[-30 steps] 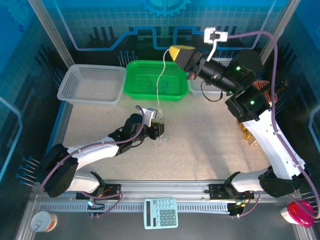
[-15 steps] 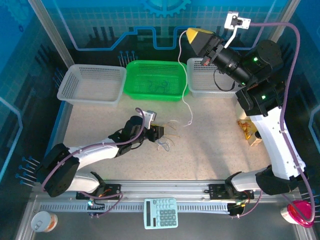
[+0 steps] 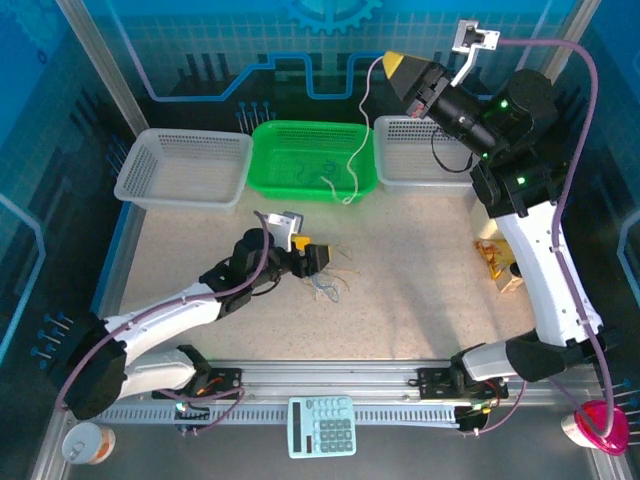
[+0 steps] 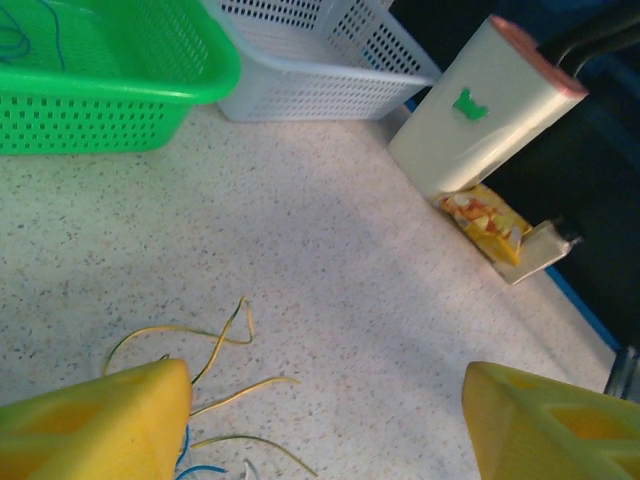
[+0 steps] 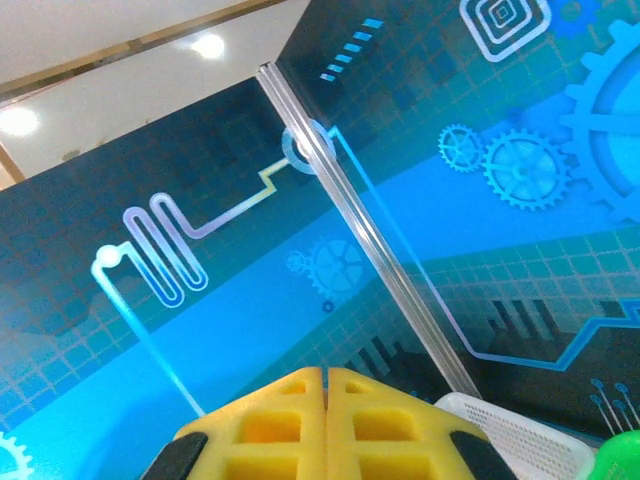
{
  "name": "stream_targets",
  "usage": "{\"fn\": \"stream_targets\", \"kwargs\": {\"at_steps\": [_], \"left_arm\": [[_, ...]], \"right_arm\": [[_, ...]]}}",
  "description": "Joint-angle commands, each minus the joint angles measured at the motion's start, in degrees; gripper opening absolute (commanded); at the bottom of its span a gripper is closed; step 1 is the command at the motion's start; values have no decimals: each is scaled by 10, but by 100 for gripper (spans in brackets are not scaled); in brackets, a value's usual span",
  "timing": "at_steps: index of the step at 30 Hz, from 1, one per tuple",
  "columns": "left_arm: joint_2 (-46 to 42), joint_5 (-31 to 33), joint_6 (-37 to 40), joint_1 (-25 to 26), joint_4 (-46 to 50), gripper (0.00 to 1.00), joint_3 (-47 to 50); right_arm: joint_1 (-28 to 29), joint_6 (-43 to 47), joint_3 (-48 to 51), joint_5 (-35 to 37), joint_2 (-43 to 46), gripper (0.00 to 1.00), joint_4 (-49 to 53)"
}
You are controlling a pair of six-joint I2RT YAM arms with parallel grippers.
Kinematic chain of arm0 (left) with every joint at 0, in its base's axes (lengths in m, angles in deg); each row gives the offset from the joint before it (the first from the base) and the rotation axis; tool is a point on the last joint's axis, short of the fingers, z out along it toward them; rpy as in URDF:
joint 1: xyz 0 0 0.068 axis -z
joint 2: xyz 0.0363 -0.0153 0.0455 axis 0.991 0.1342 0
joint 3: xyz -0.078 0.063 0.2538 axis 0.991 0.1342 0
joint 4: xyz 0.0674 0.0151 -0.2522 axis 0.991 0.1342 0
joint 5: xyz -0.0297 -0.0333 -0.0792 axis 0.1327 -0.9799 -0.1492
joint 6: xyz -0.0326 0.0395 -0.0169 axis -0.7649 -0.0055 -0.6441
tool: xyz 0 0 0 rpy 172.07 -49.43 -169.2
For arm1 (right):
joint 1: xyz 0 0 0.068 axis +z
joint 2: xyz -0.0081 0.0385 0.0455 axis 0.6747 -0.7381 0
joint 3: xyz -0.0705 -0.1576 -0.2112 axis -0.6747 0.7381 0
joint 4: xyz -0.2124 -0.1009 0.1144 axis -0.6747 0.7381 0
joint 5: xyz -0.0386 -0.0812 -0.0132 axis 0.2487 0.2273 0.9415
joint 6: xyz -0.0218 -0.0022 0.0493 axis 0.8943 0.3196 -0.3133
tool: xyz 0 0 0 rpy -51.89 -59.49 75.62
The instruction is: Untangle the cables
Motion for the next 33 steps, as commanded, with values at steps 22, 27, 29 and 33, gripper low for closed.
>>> {"fn": "stream_targets", "kwargs": {"at_steps": [22,27,29,33], "left_arm": [[-90,57,-15,2,99,99,-45],[-95,59,-6,2,110,99,-54],[-97,62,-2,2,114,99,-58],[-100,62,4,2,123,99,-63]], "right_arm": [[-153,114,-161,135,-241,0,58],[-162,132,-216,137,-315,0,73],[-162,137,-242,141,-348,0,81],[-162,147,-273,145,-404,0,90]]}}
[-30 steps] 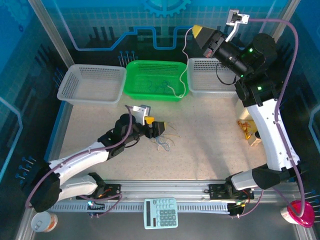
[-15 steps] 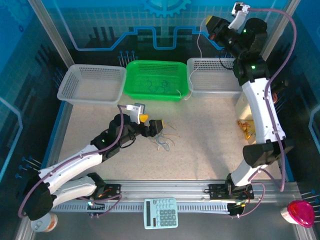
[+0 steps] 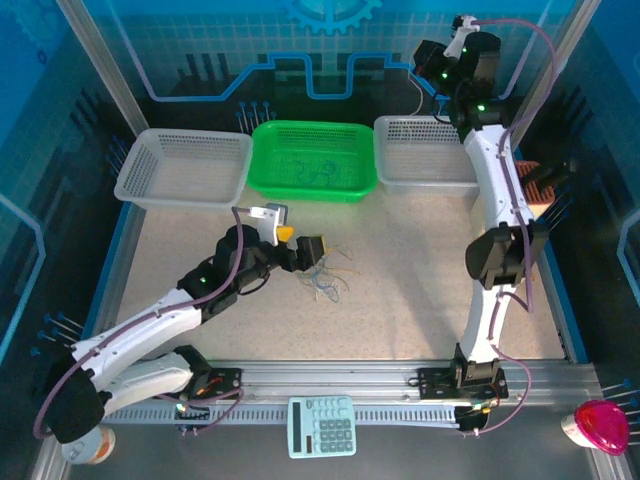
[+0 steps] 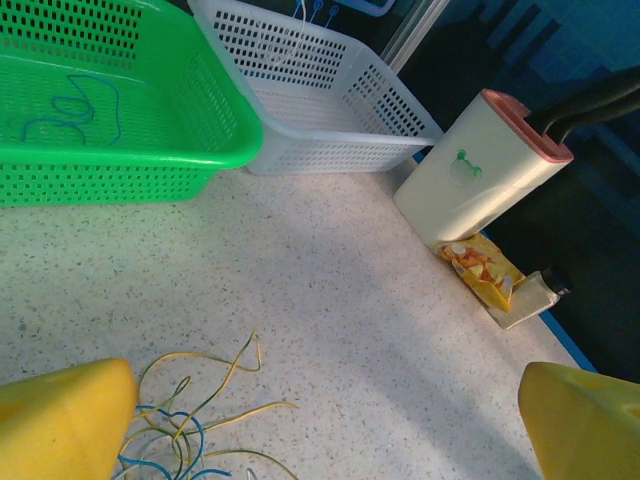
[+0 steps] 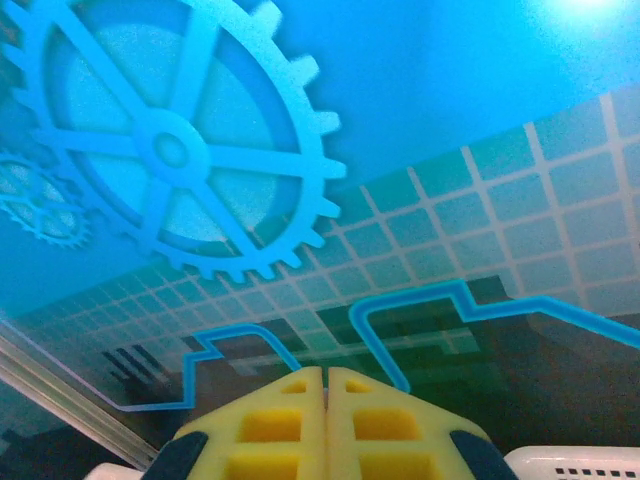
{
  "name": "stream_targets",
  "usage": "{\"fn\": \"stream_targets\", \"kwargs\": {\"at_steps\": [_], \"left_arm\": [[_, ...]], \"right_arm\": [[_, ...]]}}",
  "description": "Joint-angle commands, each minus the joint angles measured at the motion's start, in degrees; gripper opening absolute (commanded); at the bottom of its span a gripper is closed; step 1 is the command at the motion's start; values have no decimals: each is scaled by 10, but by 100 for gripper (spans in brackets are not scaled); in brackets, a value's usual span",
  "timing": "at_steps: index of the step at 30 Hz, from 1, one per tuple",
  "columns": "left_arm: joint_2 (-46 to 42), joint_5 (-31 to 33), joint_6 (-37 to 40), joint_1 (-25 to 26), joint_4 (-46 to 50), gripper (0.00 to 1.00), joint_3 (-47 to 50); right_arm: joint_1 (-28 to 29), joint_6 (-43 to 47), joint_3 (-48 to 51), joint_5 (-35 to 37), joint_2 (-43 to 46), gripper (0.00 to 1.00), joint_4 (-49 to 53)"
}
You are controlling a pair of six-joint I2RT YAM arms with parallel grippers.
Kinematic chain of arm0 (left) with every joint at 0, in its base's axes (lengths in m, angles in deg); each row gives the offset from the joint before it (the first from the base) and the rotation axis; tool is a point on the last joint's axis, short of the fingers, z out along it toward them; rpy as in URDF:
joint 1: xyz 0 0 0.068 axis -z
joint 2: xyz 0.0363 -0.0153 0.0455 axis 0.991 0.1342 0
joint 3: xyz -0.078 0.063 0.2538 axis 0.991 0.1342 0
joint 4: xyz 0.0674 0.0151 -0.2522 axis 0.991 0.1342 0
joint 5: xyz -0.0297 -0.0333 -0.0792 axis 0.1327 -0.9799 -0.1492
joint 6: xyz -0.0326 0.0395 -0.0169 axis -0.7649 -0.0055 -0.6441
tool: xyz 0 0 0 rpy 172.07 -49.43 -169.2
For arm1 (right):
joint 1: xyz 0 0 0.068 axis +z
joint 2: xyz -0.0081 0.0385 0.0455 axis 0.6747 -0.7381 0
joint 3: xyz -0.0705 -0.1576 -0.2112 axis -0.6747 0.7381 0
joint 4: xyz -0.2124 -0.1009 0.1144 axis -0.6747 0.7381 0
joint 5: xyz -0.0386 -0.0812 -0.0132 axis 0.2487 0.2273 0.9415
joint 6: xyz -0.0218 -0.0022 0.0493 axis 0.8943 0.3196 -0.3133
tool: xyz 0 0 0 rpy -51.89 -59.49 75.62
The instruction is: Untangle the cables
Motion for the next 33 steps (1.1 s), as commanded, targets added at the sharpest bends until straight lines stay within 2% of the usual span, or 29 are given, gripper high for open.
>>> {"fn": "stream_targets", "kwargs": {"at_steps": [1,7,14,27,28,29,33], "left_arm": [[-13,12,16,2,14,99,-21],[-16,14,17,1,16,99,-20],[-11,9,11,1,16,99,-20],[-9,6,1,1,17,99,-24],[-11,7,-1,1,19,99,-23],[-12,6,-1,1,20,99,-24],[-23,6,-5,1,29,99,-23]], "right_arm": [[-4,24,-31,17,-38,0,15],[0,52,-3,57,-95,0,60],[7,67,-75,87,-201,0,202],[2,43,-22,112,-222,0,247],[1,42,-12,107,-218,2,244],[1,41,-5,105,-214,8,242],[3,41,29,95,-182,48,226]]}}
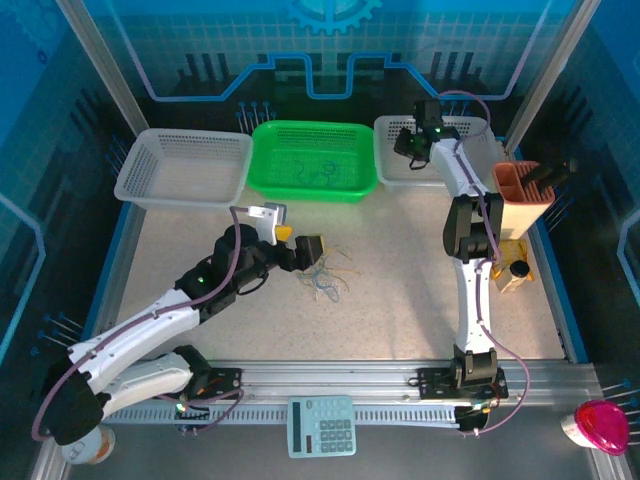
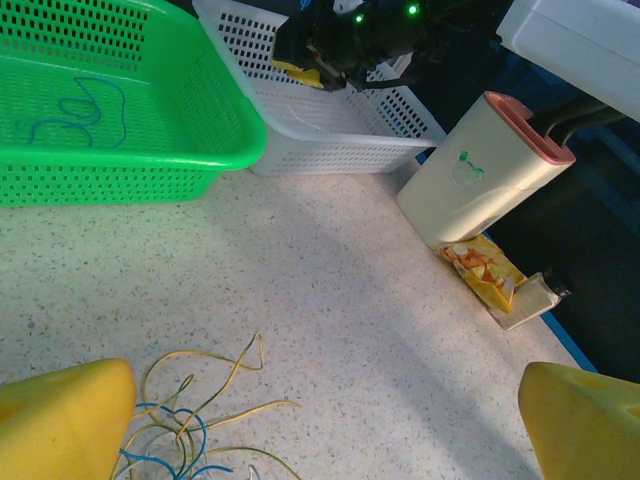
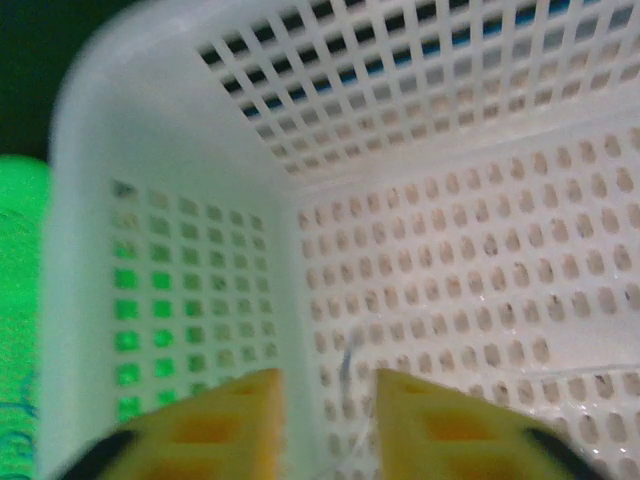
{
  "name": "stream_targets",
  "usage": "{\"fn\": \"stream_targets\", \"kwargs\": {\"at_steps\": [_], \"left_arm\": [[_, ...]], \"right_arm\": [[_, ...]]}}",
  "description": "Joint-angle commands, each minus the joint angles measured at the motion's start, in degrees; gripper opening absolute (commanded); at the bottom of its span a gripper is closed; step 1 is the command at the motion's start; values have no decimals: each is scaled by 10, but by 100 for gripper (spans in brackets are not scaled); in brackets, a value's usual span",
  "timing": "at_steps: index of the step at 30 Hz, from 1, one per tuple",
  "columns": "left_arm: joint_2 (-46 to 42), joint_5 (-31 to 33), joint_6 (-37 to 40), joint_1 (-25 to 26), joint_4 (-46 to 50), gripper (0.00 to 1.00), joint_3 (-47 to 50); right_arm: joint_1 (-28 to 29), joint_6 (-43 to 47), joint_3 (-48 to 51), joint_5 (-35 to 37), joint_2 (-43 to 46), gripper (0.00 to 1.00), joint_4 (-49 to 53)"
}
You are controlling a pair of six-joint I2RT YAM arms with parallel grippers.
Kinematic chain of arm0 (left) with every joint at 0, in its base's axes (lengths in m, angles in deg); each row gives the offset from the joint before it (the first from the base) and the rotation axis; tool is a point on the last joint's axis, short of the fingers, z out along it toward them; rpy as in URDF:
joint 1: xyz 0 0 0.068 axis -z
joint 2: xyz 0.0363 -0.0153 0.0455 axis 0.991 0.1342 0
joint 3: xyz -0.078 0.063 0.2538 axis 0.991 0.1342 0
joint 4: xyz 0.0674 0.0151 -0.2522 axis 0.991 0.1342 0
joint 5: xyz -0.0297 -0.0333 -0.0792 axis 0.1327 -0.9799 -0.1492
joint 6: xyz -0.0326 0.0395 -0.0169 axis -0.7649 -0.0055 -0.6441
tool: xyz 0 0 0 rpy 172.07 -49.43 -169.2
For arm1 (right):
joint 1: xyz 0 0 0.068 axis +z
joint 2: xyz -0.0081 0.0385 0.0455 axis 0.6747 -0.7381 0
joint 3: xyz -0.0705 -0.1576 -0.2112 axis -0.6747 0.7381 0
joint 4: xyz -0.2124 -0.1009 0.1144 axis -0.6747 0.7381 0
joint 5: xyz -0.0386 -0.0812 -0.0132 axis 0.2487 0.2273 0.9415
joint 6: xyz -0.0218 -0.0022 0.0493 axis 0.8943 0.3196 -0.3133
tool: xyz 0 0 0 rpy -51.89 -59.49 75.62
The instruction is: Untangle the cables
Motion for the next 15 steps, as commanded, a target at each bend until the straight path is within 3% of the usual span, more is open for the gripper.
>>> {"fn": "stream_targets", "kwargs": {"at_steps": [1,5,15], "left_arm": [[-19,4,-3,1,15,99,-16],[-29,6,0,1,31,99,-21],[-33,9,-6,1,57,99,-25]], "right_arm": [[2,-4,29,-8,54,57,-1],[8,8,63,-9,106,74,-20],[51,23,176,-30,253,76,-93]]}}
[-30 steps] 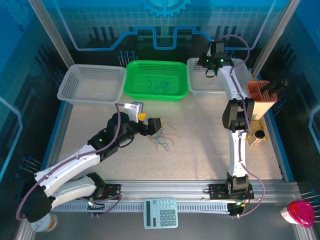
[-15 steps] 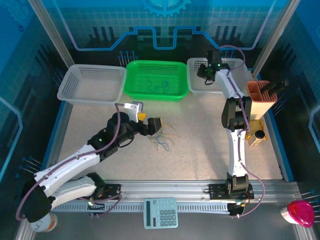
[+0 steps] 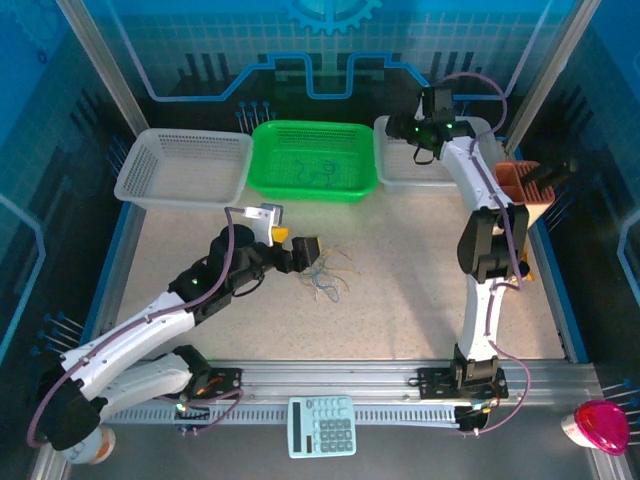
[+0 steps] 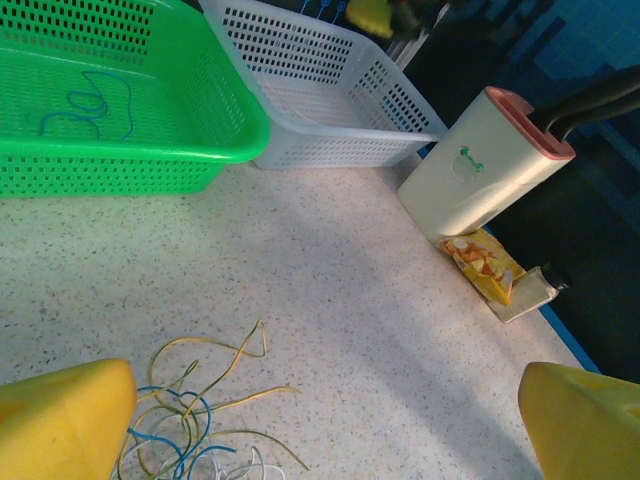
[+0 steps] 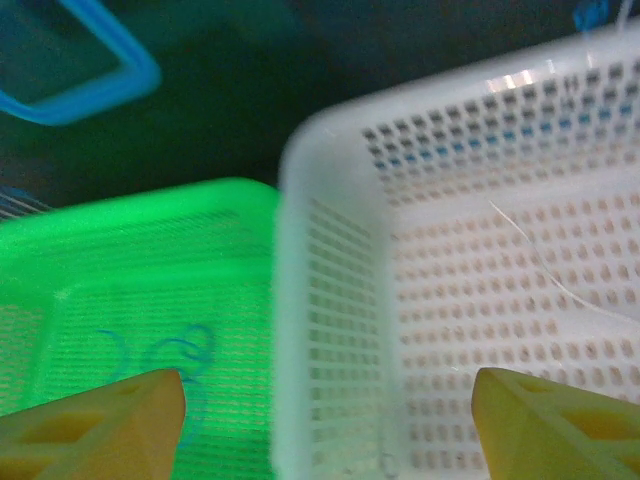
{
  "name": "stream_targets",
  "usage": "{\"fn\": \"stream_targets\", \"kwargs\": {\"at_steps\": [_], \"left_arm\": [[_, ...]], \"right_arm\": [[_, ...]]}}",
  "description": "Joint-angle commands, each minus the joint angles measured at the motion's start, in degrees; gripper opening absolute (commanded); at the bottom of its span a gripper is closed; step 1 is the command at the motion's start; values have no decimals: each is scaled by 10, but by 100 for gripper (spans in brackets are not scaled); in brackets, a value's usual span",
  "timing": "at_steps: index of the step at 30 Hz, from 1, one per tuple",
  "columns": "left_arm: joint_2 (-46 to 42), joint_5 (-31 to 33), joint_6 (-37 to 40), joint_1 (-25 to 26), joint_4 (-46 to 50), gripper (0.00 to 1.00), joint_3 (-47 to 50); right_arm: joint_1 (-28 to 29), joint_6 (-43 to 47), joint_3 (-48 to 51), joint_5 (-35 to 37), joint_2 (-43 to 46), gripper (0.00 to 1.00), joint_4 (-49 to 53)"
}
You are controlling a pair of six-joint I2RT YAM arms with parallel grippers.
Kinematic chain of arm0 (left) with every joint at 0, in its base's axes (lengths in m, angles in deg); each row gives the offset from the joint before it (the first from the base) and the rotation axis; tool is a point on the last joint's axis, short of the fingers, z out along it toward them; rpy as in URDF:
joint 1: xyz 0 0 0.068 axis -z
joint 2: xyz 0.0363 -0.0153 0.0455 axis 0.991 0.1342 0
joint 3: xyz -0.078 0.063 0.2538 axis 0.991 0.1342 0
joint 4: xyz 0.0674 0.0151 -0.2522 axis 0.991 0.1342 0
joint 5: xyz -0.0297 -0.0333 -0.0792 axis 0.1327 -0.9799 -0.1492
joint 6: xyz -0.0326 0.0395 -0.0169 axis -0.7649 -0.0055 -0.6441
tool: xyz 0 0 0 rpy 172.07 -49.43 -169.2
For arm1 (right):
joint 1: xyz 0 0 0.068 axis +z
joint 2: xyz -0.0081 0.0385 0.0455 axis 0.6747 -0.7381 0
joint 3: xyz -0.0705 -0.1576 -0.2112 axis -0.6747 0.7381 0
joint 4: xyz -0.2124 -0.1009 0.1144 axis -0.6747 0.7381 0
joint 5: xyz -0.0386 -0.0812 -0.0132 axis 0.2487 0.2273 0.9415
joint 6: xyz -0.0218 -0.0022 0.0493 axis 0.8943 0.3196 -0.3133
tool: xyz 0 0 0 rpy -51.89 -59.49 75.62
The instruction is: Untangle the cables
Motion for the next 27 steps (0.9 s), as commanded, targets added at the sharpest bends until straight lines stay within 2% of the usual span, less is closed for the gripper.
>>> {"fn": "stream_targets", "kwargs": {"at_steps": [1,8,13,19,23,27], "left_arm": [[-13,10,-7,1,18,99,-14],[-33,36,-37,1,55,99,4],[-49,36,-66,-4,57,99,34],[-65,37,-113,-34,58,99,65],[-81,50,-140,-66,51,99,85],[-83,42,-150,-89,45,99,86]], "right_arm": [[32,6,46,-19,65,76,-44],[107,-18,229,-42,219,75,-123],[170,-48,422,-46,341,75,-173],[264,-124,611,-4,473,75,-188],[324,-181,686,25,507,75,-201],[346,-213,705,14,467,75,-239]]}}
